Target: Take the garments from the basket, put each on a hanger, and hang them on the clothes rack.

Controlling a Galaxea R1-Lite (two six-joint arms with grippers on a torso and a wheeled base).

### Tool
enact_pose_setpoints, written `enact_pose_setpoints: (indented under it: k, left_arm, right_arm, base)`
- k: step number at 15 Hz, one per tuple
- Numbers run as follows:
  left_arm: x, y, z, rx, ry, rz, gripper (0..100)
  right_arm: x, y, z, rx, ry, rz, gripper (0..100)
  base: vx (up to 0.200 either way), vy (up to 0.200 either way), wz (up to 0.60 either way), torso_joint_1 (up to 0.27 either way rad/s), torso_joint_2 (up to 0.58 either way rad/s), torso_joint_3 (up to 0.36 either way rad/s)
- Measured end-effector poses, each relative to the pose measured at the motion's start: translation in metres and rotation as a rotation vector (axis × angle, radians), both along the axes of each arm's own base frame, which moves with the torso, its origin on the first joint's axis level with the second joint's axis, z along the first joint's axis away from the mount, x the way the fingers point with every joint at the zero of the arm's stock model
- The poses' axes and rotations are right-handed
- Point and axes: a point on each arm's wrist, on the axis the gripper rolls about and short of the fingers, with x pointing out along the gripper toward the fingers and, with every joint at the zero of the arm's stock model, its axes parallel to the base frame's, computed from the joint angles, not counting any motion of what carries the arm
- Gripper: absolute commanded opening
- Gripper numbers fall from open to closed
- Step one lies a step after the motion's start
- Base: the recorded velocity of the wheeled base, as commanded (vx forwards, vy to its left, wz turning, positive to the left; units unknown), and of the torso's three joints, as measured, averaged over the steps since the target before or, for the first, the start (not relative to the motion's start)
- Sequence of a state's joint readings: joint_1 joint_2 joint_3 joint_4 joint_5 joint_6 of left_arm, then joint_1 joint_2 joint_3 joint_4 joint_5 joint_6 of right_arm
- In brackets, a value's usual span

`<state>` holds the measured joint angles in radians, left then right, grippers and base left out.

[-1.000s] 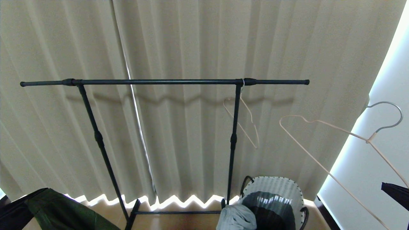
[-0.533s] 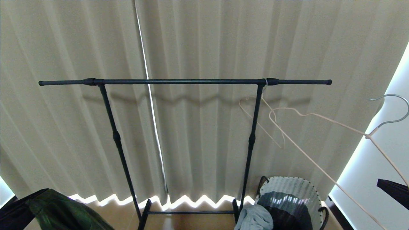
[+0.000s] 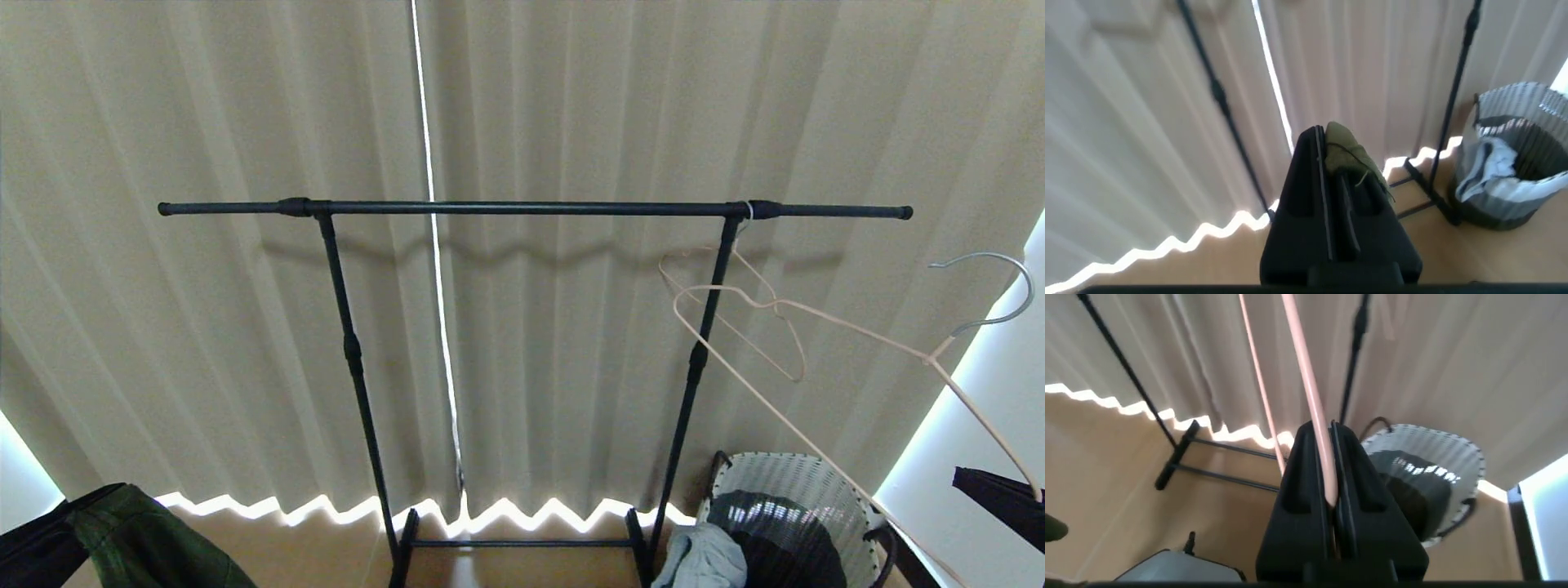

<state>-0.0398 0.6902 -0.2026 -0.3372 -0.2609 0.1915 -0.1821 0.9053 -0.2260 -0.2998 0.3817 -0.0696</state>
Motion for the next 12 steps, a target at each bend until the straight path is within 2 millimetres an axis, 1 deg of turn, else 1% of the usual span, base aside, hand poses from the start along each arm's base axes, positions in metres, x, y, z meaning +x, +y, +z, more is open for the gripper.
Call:
enact_pose_setpoints:
  k: [3,5,7,9,11,12]
  left_arm:
    - [-0.001,0.000,-0.005,0.029,0.005,-0.009,0]
    - [-0.003,-0.002,-0.014,0.051,0.027,-0.057,0]
    - [-0.003,-0.007,-0.017,0.084,0.031,-0.146,0]
    - [0.004,-0.011,-0.009,0.119,0.025,-0.174,0]
    - [0.023,-0.015,0.008,0.145,0.030,-0.124,0]
    - [0.036,-0.017,0.018,0.158,0.039,-0.083,0]
  right_arm:
    - [0.000,0.000,-0.001,0.000,0.005,0.004,0]
    - [0.002,0.001,-0.001,-0.001,0.013,0.018,0]
    - [0.004,0.007,-0.001,-0.007,0.030,0.078,0]
    - [0.008,0.014,0.005,-0.011,0.054,0.147,0]
    - [0.010,0.023,0.015,-0.018,0.102,0.226,0]
    - [0.011,0.028,0.022,-0.024,0.115,0.265,0]
  base:
    - [0.000,0.000,0.00,0.000,0.00,0.000]
    - [0.000,0.000,0.00,0.000,0.00,0.000]
    - [0.000,0.000,0.00,0.000,0.00,0.000]
    - [0.000,0.000,0.00,0.000,0.00,0.000]
    - [0.000,0.000,0.00,0.000,0.00,0.000]
    - [0.000,0.000,0.00,0.000,0.00,0.000]
